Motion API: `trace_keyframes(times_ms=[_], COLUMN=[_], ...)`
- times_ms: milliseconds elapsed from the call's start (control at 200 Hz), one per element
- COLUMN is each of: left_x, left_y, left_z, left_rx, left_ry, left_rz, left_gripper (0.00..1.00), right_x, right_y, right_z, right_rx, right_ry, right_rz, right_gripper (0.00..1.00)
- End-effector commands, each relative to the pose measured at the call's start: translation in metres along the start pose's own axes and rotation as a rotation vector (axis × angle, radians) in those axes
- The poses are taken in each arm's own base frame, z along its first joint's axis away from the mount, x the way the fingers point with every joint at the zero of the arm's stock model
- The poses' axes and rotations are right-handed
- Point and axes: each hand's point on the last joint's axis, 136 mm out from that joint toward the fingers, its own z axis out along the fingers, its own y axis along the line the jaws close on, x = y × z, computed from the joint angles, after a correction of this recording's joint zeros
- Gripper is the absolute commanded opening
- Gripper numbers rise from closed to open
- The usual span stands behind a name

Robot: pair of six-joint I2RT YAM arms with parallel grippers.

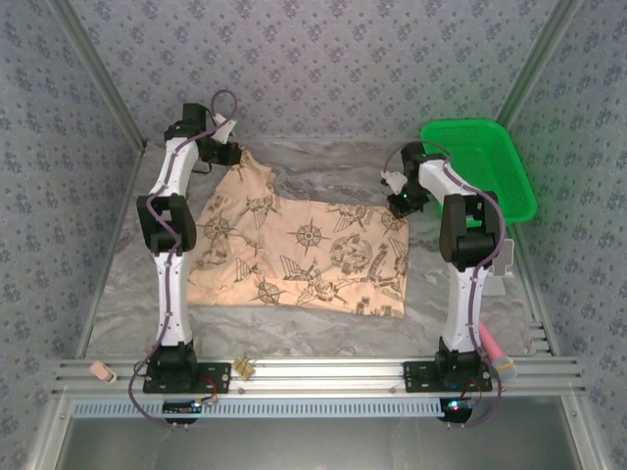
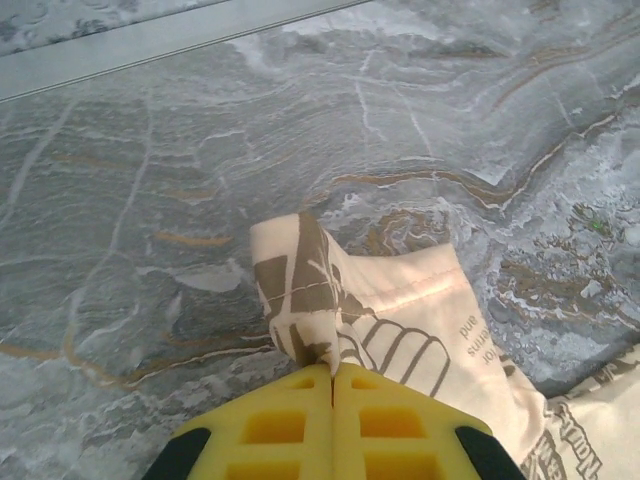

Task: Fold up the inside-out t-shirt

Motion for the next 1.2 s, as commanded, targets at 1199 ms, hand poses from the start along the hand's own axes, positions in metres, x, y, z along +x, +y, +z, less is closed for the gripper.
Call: trace_keyframes(times_ms=[1199], left_x=[0.139], left_y=[-0.078], left_z=[-0.177], left_rx=[-0.362], left_ry=[-0.133], left_rz=[0.410], left_gripper=[0.00], right_x=[0.139], right_y=[0.094], right_z=[-0.061], right_rx=[0.006], right_ry=[-0.019], right_rz=[-0.811], right_gripper=[0.09])
